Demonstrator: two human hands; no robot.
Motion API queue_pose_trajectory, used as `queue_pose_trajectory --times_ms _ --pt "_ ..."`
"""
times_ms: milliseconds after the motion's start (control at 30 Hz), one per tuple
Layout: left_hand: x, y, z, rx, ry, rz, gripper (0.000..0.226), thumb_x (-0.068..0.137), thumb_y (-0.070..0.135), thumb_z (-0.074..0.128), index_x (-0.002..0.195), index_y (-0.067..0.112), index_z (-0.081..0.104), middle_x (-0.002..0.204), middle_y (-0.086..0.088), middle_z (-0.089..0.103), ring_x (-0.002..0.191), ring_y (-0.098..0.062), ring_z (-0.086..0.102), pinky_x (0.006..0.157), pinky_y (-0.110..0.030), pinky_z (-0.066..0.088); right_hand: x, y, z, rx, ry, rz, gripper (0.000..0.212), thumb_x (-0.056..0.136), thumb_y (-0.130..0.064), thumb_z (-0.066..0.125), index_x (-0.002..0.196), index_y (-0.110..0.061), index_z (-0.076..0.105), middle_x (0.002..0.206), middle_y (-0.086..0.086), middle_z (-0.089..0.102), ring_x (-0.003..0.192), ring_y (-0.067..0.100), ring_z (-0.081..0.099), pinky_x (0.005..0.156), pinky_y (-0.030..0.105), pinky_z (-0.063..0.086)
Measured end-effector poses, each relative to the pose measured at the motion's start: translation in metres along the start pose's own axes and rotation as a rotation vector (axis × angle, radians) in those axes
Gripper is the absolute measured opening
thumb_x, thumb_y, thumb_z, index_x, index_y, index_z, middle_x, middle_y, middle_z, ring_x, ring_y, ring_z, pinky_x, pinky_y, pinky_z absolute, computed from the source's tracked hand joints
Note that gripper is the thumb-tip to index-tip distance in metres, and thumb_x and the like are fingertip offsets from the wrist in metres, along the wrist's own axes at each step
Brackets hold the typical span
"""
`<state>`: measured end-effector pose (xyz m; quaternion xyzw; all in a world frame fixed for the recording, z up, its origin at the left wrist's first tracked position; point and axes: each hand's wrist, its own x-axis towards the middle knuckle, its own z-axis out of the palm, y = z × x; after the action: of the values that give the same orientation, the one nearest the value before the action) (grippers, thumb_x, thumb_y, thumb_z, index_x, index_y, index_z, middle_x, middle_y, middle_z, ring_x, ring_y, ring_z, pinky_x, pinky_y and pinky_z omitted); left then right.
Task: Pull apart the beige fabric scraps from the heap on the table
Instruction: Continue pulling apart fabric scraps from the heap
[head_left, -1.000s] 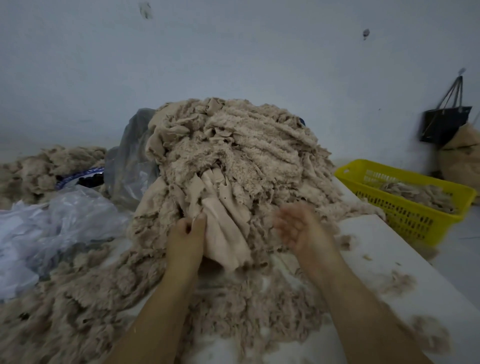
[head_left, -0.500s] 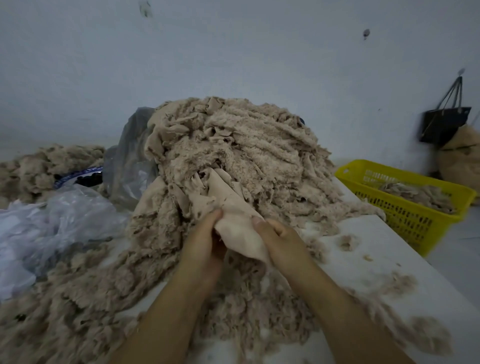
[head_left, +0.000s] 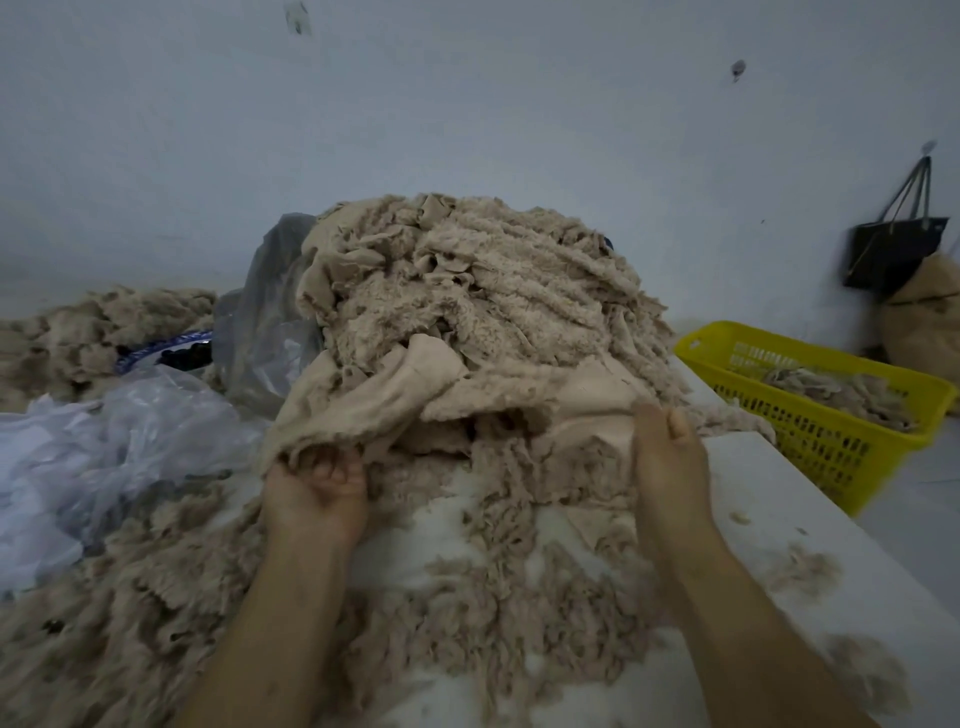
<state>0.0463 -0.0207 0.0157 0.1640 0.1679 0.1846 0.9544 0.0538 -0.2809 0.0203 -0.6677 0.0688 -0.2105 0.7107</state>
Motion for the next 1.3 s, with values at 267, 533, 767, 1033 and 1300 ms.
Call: queue_pose_trajectory --times_ms 267,533,767,1033,1300 --pt "-0.041 -0.053 0.011 1.131 -0.486 -0.28 0.073 0.063 0.079 0.06 0.106 0.022 0.076 0.102 -0.006 0.076 0.093 -0.017 0.073 0.072 -0.03 0.058 -0.028 0.012 0.03 -0.155 -0.553 -0.195 0.025 0.095 -0.029 0.059 0.078 -0.043 0.05 0.064 -0.02 0.051 0.055 -0.002 0.044 0.051 0.013 0.038" --pt "-0.033 -0.05 0.013 0.967 -0.282 -0.005 0.029 0.094 0.037 0.065 0.099 0.011 0.076 0.093 -0.008 0.078 0.089 -0.022 0.075 0.079 -0.034 0.059 -0.038 0.01 0.036 -0.391 -0.802 -0.252 0.013 0.095 -0.041 0.062 0.084 -0.037 0.056 0.074 -0.02 0.059 0.063 -0.005 0.052 0.055 0.01 0.038" --pt "-0.039 -0.048 0.017 0.821 -0.38 -0.077 0.05 0.087 0.059 0.054 0.107 0.018 0.073 0.104 -0.007 0.077 0.1 -0.023 0.073 0.087 -0.04 0.057 -0.031 0.016 0.029 -0.016 -0.754 0.175 0.053 0.09 -0.075 0.043 0.111 -0.035 0.072 0.113 -0.014 0.072 0.104 0.006 0.067 0.092 0.032 0.051" --pt "-0.045 -0.068 0.002 1.245 -0.456 0.203 0.052 0.082 0.078 0.045 0.068 0.037 0.074 0.065 0.019 0.069 0.062 0.006 0.063 0.062 -0.011 0.051 -0.024 0.017 0.038 -0.144 -0.437 0.061 0.032 0.099 -0.043 0.052 0.079 -0.022 0.065 0.065 -0.015 0.068 0.064 0.005 0.064 0.055 0.013 0.046" --pt "-0.051 -0.068 0.009 1.124 -0.39 0.137 0.049 0.09 0.065 0.047 0.067 0.029 0.071 0.065 0.017 0.072 0.062 0.005 0.067 0.049 -0.008 0.046 -0.024 0.012 0.039 0.175 -0.339 0.282 0.026 0.103 -0.04 0.046 0.102 -0.028 0.068 0.107 0.0 0.073 0.103 0.021 0.068 0.097 0.048 0.053"
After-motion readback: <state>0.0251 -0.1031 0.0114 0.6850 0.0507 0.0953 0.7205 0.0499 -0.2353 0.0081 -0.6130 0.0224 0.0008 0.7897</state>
